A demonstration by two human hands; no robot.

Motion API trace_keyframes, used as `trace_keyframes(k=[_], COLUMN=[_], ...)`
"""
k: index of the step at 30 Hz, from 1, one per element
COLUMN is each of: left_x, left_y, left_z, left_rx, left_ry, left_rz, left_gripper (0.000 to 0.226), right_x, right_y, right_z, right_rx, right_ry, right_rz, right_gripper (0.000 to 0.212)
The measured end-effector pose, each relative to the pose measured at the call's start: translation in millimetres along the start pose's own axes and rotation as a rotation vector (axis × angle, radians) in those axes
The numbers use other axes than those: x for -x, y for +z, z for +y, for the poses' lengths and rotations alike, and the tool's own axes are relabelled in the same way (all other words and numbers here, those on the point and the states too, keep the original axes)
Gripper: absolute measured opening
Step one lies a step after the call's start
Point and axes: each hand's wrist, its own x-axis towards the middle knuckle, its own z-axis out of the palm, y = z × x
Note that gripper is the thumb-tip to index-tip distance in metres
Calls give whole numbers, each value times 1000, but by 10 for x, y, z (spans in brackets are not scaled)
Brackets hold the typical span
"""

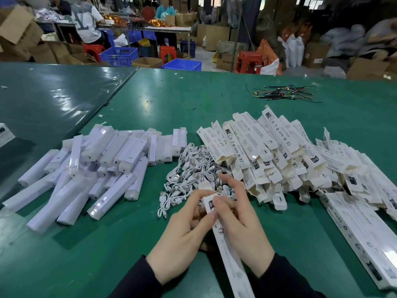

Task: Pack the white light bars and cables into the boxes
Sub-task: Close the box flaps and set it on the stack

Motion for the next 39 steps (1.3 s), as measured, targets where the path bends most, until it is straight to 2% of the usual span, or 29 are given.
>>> trace_keyframes(k=[4, 8, 10, 15, 18, 20, 28, 39], left_x=[14, 26, 22, 4, 7, 3, 5, 18], left_y=[20, 46, 63, 54, 9, -14, -37, -29], left_z=[23, 13, 11, 67, 79, 67, 42, 69], left_rx=[189, 294, 332, 360, 322, 291, 251, 203], left_ry=[-86, -84, -66, -70, -87, -93, -86, -104], left_rz=[-37, 5, 39, 19, -44, -50, -11, -18], left_gripper=[28, 22, 20, 14, 17, 19, 24, 24], right_x=[-1, -7, -5, -74, -96, -89, -103, -107], right_y=[-38, -100, -81, -105, -140, -137, -164, -149], right_z=[-48, -86, -90, -166, -257, -269, -219, -222], right_rx=[192, 306, 330, -136, -357, -370, -354, -363], right_ry=[-25, -42, -30, 183, 336, 371, 396, 483], right_rz=[29, 30, 61, 127, 73, 49, 54, 81], right_gripper=[26, 32, 28, 28, 36, 40, 16, 15])
